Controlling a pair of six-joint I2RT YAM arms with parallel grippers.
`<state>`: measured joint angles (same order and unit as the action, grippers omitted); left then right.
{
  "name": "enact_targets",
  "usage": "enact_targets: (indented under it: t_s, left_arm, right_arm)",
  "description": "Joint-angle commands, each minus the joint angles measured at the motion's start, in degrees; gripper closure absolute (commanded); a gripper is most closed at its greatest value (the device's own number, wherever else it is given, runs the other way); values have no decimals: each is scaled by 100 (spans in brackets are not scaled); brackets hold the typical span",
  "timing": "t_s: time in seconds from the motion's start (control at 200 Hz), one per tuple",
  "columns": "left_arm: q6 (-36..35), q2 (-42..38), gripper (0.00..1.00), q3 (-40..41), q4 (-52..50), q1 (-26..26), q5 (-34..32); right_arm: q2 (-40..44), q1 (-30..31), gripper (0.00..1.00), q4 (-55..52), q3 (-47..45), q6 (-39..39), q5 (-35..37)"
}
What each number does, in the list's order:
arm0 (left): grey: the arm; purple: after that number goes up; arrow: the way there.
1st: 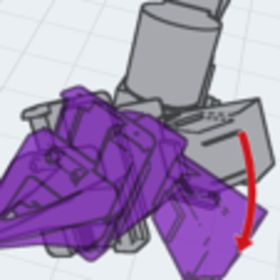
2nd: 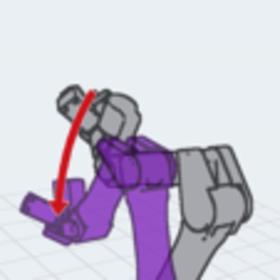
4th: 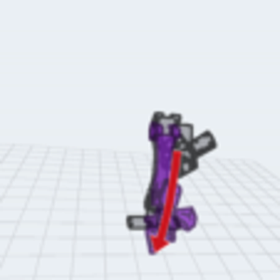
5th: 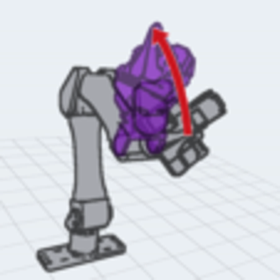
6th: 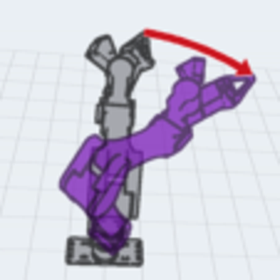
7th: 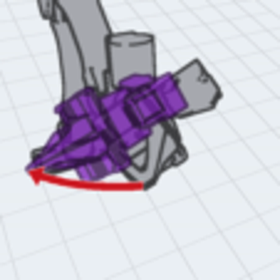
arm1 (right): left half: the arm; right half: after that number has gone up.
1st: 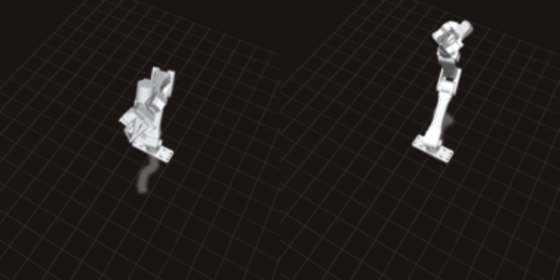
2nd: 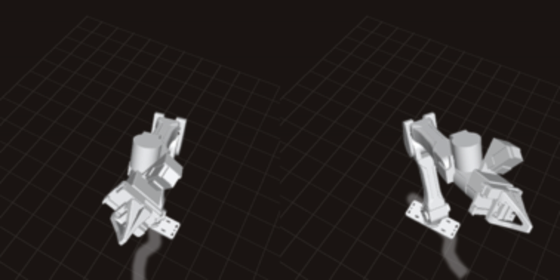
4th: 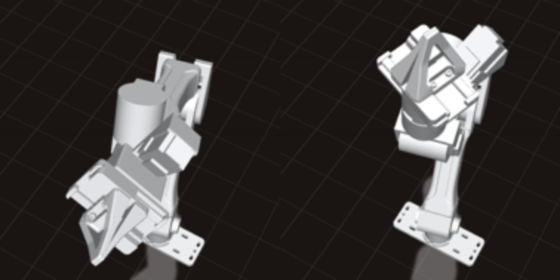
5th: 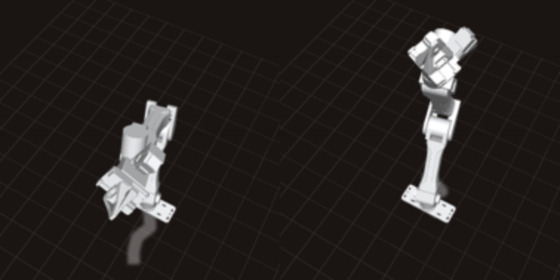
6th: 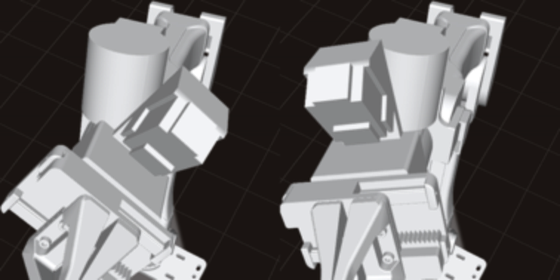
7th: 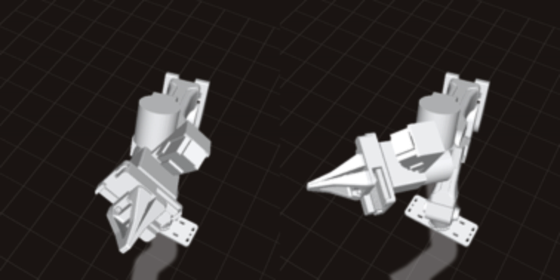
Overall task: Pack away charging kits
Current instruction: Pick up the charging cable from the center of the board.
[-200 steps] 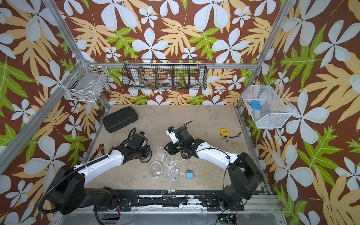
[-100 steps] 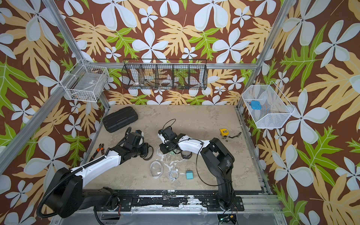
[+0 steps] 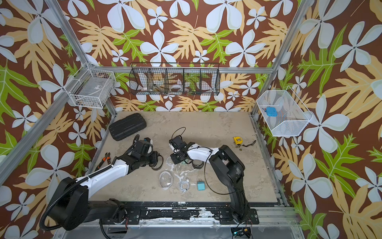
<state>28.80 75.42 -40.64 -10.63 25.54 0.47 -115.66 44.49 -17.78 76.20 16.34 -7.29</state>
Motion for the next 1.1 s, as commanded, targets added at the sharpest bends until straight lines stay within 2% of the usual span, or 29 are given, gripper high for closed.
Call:
enact_targets:
  t_s: [0.0,0.235,0.525,0.706,1.096]
  left_arm:
    - [77,-17,100,-43,-17,-10,-56]
    - [133,64,100,-134,-18,-13,-8]
    - [69,49,100,-259,-180,-21,108]
    - [119,105,100,-330,-125,-67,412]
    - [131,257,100,-514,-96,-84,803]
  right_arm:
    - [-103,14,69,-77,8,-33,-121]
    - [165,-1,100,42,-123,-87,81]
    - [962,4,100,-61,-66,-140,142]
    - [1268,15,100,-204,135,-111,-267]
    - [848,228,100,-90,378,-54,-526]
